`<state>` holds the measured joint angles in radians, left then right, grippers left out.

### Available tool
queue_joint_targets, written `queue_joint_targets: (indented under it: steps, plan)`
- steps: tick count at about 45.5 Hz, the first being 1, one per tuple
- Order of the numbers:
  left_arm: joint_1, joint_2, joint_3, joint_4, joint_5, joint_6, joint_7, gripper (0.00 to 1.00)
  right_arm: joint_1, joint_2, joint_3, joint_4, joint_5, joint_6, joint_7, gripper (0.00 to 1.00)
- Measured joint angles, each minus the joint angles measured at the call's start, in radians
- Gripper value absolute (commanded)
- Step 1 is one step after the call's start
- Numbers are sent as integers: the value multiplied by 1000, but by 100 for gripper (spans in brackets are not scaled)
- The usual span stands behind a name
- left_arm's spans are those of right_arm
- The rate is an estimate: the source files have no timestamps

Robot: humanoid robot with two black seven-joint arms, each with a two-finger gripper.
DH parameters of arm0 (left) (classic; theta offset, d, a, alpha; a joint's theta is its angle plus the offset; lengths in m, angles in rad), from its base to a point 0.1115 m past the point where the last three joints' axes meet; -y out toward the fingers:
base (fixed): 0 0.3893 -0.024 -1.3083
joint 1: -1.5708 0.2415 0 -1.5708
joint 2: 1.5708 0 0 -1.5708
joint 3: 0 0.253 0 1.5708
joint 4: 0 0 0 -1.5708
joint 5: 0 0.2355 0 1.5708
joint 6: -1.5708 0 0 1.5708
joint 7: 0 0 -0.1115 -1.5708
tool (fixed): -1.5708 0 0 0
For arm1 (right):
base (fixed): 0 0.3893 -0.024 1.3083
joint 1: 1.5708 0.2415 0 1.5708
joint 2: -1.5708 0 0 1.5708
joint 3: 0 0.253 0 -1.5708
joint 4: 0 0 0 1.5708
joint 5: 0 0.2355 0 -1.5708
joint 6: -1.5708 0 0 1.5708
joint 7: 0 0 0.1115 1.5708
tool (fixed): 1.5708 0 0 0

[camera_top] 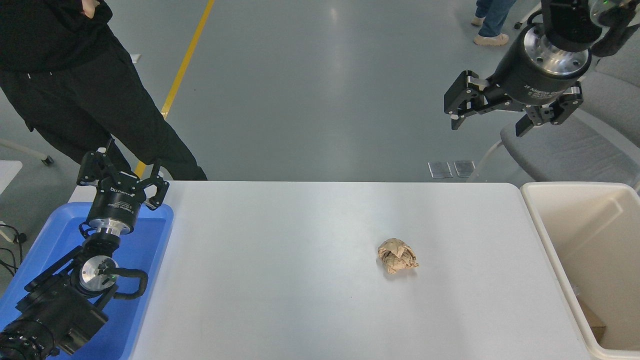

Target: Pick up paper ball place in dustbin

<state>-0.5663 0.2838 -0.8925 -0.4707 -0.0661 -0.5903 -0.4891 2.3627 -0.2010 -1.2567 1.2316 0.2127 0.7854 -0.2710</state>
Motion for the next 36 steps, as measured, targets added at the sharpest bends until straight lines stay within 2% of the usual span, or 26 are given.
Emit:
queue_joint_targets:
  steps: [36]
  plan:
    - [1, 0, 0, 0, -1, 0, 0, 99, -6, -2, 14, 0, 0, 0, 0, 100]
